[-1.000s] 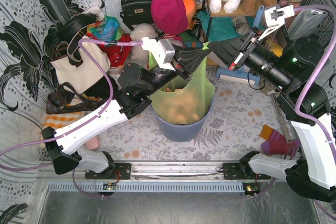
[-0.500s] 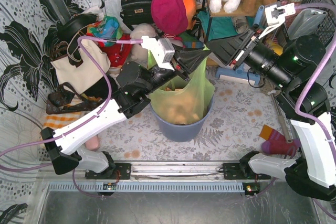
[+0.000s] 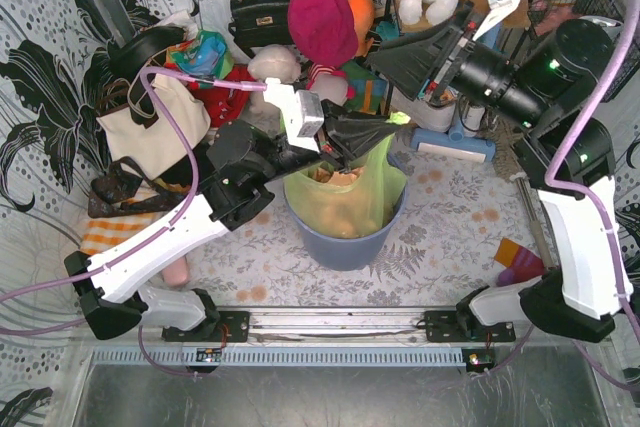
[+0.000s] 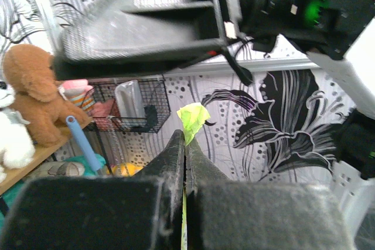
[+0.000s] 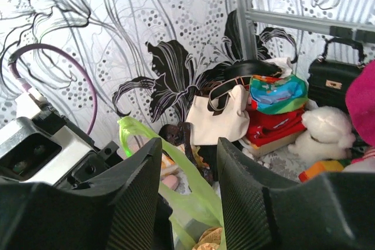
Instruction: Tie the trash bag
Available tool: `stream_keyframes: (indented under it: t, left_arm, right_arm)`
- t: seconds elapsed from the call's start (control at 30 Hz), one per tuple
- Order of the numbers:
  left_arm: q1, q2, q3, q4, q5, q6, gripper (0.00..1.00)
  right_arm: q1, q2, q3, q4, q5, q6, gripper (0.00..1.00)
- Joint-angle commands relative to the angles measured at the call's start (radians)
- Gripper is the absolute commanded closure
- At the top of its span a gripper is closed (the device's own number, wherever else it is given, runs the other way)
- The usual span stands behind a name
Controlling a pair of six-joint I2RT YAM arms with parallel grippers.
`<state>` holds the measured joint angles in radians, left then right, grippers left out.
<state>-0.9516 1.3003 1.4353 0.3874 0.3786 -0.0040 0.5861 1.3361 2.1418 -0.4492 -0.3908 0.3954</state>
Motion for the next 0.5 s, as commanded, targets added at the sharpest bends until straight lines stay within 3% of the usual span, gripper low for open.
stream_keyframes:
  t: [0.0, 0.2, 0.33, 0.47]
  left_arm:
    - [0.005, -0.011, 0.011, -0.037, 0.103, -0.007, 1.00]
    - [0.004, 0.004, 0.038, -0.096, 0.184, -0.019, 1.00]
    - [0.004, 0.014, 0.064, -0.141, 0.226, -0.019, 1.00]
    - [0.004, 0.008, 0.055, -0.142, 0.231, -0.022, 1.00]
  right_arm:
    - [0.004, 0.077, 0.090, -0.036, -0.160, -0.068, 0.55]
    - [0.005, 0.168, 0.161, -0.033, -0.358, -0.075, 0.46]
    - [0.005, 0.182, 0.146, -0.005, -0.407, -0.076, 0.41]
    - [0.038, 0.192, 0.128, 0.022, -0.450, -0.085, 0.29]
